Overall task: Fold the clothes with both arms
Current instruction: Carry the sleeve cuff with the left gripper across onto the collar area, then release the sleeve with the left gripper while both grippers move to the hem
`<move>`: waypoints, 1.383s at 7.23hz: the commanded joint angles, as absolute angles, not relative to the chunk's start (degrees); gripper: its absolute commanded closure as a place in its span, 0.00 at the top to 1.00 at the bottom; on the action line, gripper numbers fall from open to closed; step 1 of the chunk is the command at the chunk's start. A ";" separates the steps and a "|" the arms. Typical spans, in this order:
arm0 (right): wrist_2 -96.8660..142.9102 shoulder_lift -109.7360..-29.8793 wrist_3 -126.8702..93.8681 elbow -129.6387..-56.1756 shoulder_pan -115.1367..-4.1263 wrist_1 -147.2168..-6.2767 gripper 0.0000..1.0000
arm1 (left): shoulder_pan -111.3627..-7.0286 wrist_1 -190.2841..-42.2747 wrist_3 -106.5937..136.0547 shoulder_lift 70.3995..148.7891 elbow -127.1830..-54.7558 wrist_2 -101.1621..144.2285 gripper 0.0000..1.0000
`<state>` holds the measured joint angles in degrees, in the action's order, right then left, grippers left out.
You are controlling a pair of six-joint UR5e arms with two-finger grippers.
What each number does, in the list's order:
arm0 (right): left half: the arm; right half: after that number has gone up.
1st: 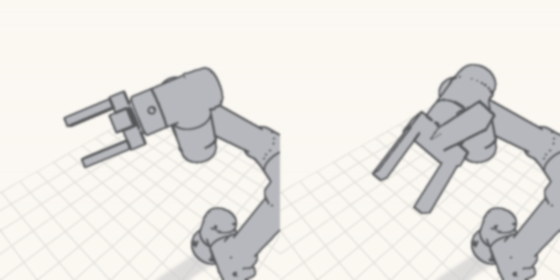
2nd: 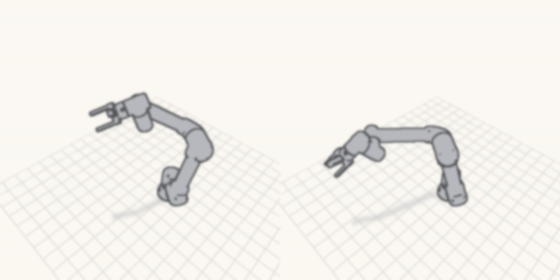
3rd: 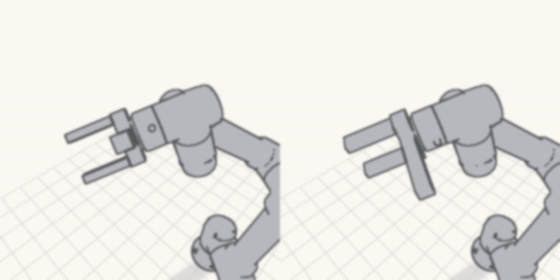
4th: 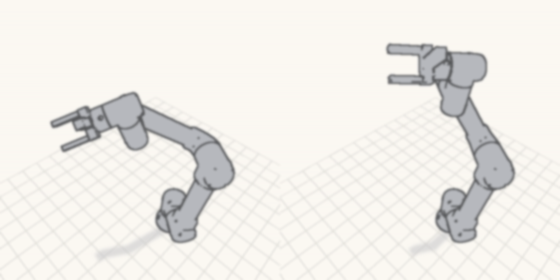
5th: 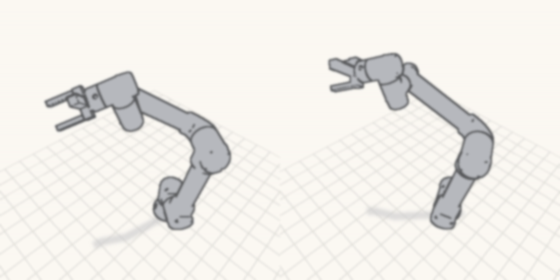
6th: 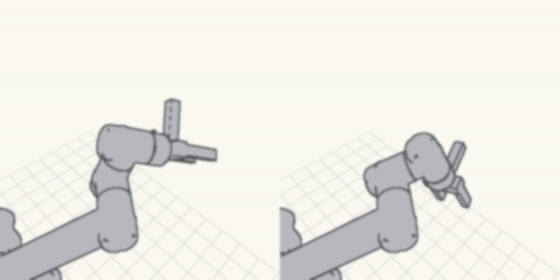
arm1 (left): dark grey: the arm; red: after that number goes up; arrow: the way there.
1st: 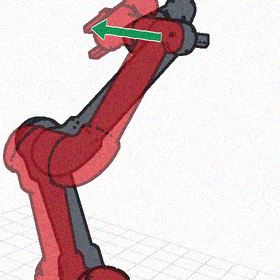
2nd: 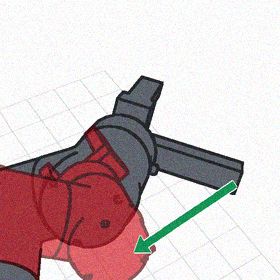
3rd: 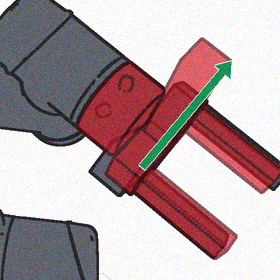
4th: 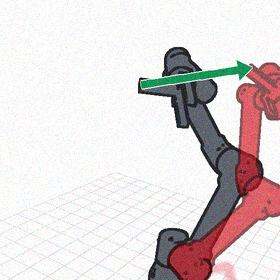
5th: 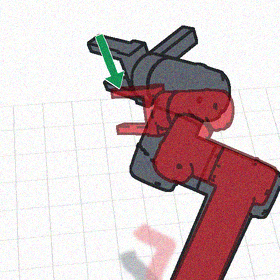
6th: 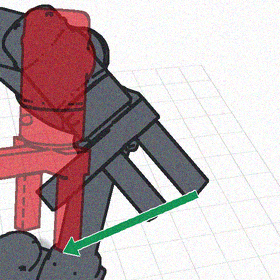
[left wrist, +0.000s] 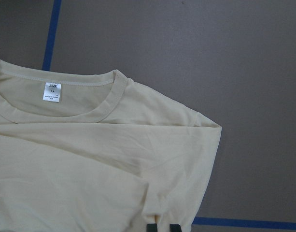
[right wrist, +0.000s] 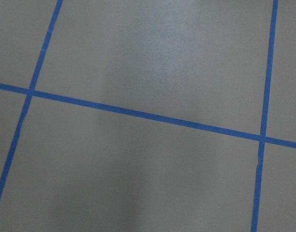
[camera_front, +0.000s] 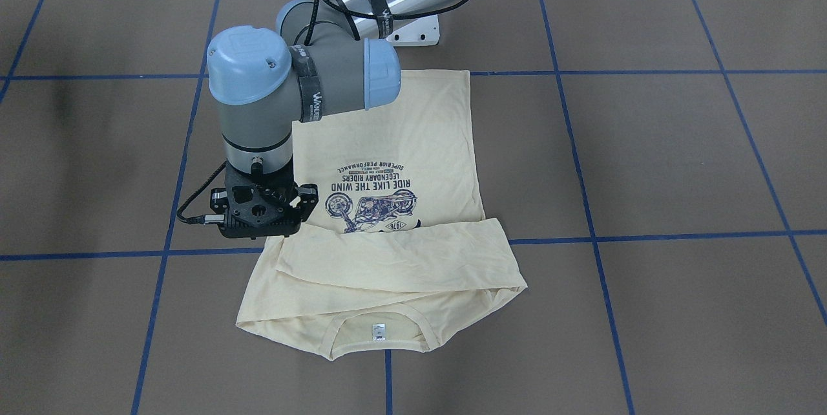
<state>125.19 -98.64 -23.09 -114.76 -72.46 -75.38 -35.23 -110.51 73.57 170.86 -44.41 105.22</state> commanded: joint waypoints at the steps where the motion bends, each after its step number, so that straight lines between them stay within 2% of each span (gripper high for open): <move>1: 124.72 -95.72 -35.79 -117.05 -68.42 -75.15 1.00 | -35.24 -110.57 64.04 159.61 -59.39 106.25 1.00; 3: 120.18 -94.22 -50.45 -122.66 -58.95 -75.32 1.00 | -35.42 -110.22 57.95 141.24 -79.53 106.61 1.00; 5: 106.60 -94.04 -67.69 -127.78 -42.02 -75.41 1.00 | -35.86 -109.52 53.54 122.70 -99.31 106.61 1.00; 6: 98.61 -93.96 -74.81 -128.84 -32.35 -75.93 1.00 | -35.69 -109.69 53.35 115.73 -106.45 106.18 1.00; 7: 91.83 -93.96 -80.02 -129.28 -24.08 -75.94 1.00 | -34.38 -109.86 54.05 109.75 -112.09 105.82 1.00; 8: 86.80 -93.96 -83.46 -129.46 -18.25 -75.94 1.00 | -31.76 -110.30 56.05 105.95 -113.63 104.17 1.00; 10: 84.64 -93.96 -84.72 -129.38 -14.33 -76.11 1.00 | -22.45 -115.73 67.36 100.74 -113.64 95.48 1.00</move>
<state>86.38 -93.96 -83.46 -129.37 -17.11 -76.01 -27.35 -112.86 61.43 104.08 -113.11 99.48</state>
